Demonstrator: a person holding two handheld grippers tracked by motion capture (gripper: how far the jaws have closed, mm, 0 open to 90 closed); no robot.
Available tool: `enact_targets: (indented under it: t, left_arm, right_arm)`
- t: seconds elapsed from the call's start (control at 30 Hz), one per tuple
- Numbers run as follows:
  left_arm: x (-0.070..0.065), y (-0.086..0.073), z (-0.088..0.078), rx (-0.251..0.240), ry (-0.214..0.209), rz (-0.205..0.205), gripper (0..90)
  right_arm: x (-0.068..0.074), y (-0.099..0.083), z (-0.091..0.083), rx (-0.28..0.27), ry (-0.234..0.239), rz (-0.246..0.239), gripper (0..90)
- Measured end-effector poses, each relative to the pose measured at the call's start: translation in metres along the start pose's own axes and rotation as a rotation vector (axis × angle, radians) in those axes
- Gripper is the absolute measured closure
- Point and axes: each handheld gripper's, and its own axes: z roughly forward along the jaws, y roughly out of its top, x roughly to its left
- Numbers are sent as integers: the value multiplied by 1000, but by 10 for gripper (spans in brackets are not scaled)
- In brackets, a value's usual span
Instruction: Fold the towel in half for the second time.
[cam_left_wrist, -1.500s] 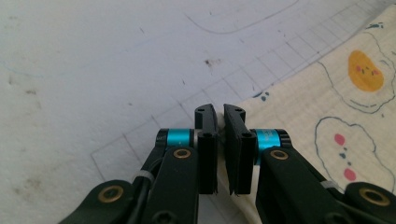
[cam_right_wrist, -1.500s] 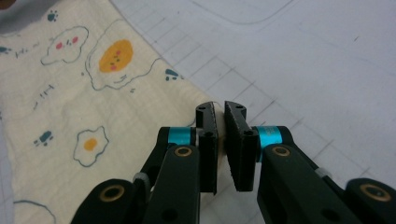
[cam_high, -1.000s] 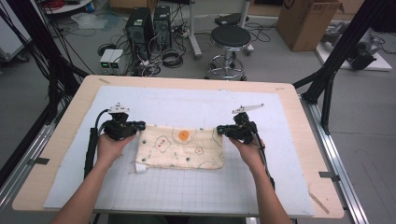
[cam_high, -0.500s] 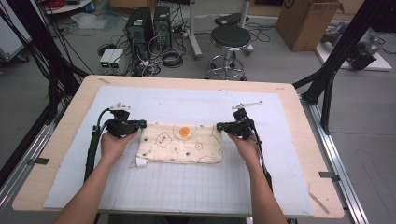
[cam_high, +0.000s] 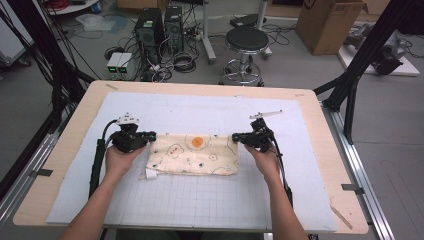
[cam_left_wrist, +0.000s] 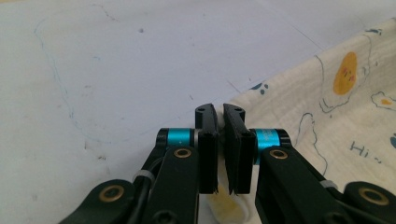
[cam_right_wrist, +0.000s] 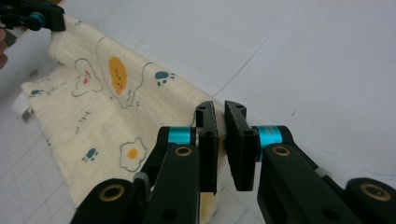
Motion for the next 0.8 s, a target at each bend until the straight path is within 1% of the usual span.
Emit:
enact_targets:
  t: [0.1, 0.17, 0.2, 0.3, 0.37, 0.57, 0.6, 0.63, 0.7, 0.8]
  left_arm:
    - [0, -4, -2, -13, -13, -11, 840]
    - [-1, -5, -4, -7, -17, 2, 840]
    - [-2, -5, -5, -11, -21, 1, 840]
    - [-4, -5, -9, -14, -27, 17, 840]
    - [-5, -6, -10, -18, -29, 23, 840]
    - [-6, -13, -15, -27, -51, 18, 840]
    - [-7, -14, -16, -28, -58, 11, 839]
    - [-7, -16, -16, -25, -56, 12, 839]
    - [-7, -17, -17, -21, -58, 18, 838]
    - [-8, -18, -19, -20, -64, 27, 839]
  right_arm:
    - [5, -1, -2, -5, 2, -20, 839]
    - [7, -2, -3, 1, 0, -30, 840]
    - [7, -3, -4, -2, 4, -25, 840]
    - [8, -7, -8, -23, 13, -15, 840]
    - [9, -10, -9, -22, 13, -18, 839]
    - [14, -17, -14, -37, 29, -22, 840]
    - [14, -18, -14, -40, 31, -31, 839]
    - [15, -19, -15, -41, 34, -33, 840]
    - [17, -20, -15, -34, 41, -36, 839]
    - [20, -22, -16, -35, 42, -52, 839]
